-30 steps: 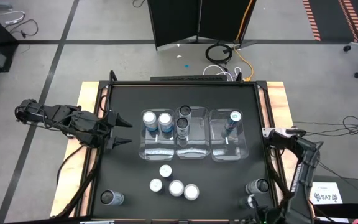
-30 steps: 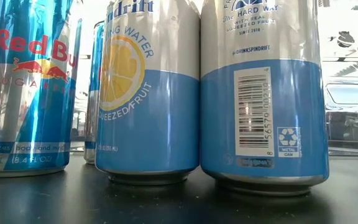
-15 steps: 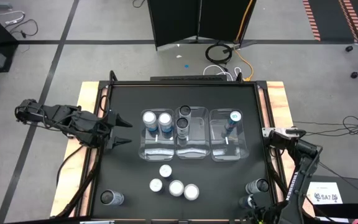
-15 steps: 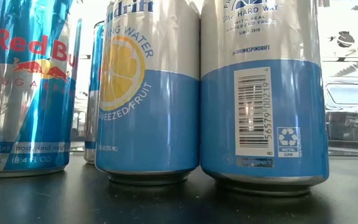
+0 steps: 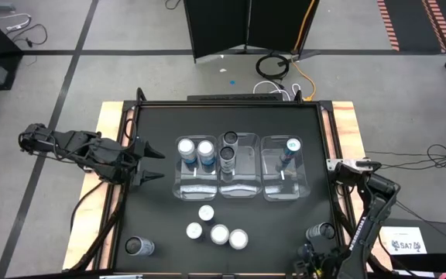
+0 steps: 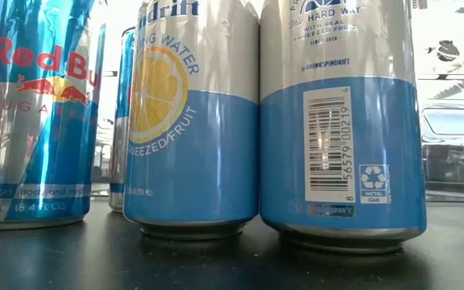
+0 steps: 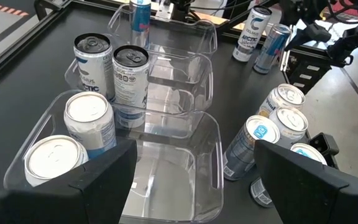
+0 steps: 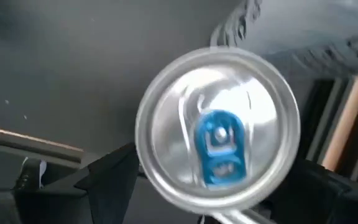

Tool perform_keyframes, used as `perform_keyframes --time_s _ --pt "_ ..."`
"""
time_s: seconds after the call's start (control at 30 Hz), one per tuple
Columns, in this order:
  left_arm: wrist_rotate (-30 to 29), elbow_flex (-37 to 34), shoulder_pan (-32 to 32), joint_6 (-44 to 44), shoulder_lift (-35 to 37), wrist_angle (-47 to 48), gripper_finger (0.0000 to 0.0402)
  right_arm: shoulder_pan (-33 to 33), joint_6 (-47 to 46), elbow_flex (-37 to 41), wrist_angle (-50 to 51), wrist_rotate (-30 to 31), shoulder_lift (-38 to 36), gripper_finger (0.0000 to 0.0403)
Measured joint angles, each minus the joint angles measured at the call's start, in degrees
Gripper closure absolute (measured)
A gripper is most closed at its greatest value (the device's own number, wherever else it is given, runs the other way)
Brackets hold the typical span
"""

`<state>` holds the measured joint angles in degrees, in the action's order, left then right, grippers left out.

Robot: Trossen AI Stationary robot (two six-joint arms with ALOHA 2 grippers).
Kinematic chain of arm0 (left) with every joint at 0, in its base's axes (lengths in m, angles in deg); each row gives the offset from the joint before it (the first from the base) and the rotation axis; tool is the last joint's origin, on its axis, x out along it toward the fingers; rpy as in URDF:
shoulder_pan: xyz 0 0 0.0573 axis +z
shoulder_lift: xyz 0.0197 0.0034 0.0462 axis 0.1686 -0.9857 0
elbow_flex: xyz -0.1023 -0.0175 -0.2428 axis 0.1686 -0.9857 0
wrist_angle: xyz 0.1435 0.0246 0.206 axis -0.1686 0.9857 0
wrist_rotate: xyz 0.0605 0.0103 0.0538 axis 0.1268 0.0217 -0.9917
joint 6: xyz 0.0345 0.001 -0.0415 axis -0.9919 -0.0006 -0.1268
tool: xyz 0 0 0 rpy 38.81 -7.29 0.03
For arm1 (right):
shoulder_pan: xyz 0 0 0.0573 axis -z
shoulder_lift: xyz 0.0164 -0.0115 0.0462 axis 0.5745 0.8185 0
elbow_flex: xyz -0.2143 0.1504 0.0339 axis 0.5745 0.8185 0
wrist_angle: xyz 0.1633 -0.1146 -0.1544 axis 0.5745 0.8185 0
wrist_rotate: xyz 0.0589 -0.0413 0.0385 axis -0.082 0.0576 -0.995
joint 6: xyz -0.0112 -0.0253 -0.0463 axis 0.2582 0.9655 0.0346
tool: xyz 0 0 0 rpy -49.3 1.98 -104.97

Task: Sort soda cans
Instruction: Put the bottom right blue soda can into the right transparent bin

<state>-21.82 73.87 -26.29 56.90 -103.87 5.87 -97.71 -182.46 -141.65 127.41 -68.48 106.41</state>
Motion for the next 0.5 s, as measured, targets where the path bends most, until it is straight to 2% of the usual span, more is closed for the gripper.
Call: perform_keyframes --time_s 0.17,0.5 --pt "0.0 0.0 0.0 0.0 0.0 0.0 0.0068 0.8 1.0 0.1 2.2 3.2 0.0 0.009" --pt "0.0 0.0 0.0 0.0 0.0 0.0 0.0068 0.9 2.6 0.1 3.8 4.7 0.0 0.009"
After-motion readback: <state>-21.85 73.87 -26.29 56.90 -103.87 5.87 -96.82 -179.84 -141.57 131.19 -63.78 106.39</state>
